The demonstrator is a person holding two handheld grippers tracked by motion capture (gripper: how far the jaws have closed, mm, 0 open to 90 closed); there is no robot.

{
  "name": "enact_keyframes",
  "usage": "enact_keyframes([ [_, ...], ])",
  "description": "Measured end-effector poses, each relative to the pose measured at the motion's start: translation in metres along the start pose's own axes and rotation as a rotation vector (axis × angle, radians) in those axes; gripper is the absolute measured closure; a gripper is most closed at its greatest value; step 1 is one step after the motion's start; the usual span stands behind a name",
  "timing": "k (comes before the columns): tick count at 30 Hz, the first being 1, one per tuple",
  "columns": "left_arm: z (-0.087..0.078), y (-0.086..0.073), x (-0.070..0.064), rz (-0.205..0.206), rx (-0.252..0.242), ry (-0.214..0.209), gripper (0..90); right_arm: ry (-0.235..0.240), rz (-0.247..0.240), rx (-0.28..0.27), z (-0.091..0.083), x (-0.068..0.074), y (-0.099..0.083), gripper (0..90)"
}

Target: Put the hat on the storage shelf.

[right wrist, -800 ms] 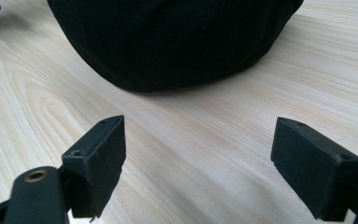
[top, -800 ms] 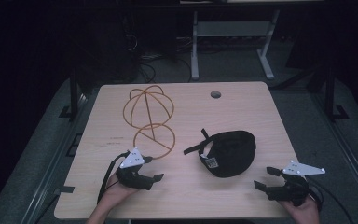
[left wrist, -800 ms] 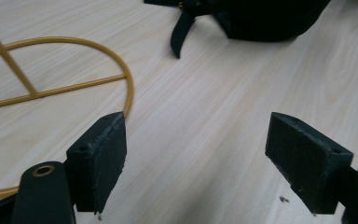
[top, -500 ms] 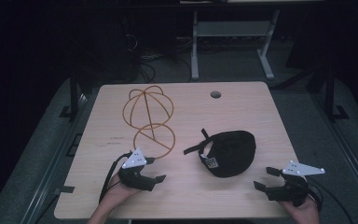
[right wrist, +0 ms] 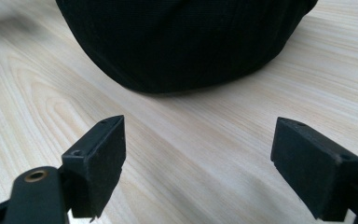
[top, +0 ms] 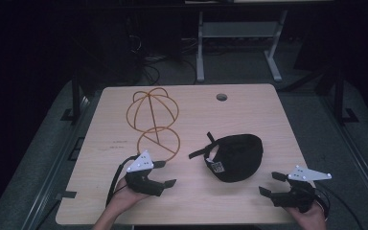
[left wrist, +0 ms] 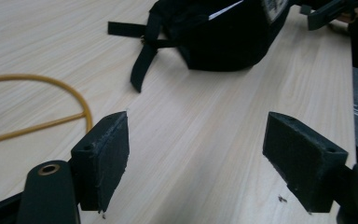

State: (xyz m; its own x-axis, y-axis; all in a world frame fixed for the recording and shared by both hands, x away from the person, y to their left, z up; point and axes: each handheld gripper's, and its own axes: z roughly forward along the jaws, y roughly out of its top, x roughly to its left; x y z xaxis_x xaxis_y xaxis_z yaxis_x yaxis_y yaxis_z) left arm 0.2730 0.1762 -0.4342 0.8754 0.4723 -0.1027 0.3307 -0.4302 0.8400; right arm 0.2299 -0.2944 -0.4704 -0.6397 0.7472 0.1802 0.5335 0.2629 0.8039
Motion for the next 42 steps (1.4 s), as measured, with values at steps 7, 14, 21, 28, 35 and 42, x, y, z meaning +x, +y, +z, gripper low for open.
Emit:
enact_keyframes([
  [7, 0.004, 0.007, -0.004, 0.017, 0.006, -0.022, 22.6, -0.005, 0.009, -0.006, 0.000, -0.002, 0.000, 17.5],
  [14, 0.004, 0.022, -0.008, 0.032, -0.006, -0.059, 22.6, -0.009, 0.013, -0.010, 0.000, -0.002, 0.000, 17.5],
  [21, 0.014, 0.038, -0.014, 0.053, -0.005, -0.102, 22.7, -0.009, 0.011, -0.011, -0.001, -0.003, 0.000, 17.5],
  [28, 0.026, 0.059, -0.020, 0.090, 0.002, -0.148, 23.0, -0.010, 0.014, -0.013, -0.002, -0.004, -0.001, 17.5],
  [35, 0.040, 0.075, -0.026, 0.127, 0.019, -0.176, 23.4, -0.012, 0.028, -0.031, -0.006, -0.005, -0.001, 17.5],
  [42, 0.057, 0.091, -0.030, 0.170, 0.045, -0.192, 25.1, -0.007, 0.029, -0.039, -0.007, -0.005, -0.001, 17.5],
])
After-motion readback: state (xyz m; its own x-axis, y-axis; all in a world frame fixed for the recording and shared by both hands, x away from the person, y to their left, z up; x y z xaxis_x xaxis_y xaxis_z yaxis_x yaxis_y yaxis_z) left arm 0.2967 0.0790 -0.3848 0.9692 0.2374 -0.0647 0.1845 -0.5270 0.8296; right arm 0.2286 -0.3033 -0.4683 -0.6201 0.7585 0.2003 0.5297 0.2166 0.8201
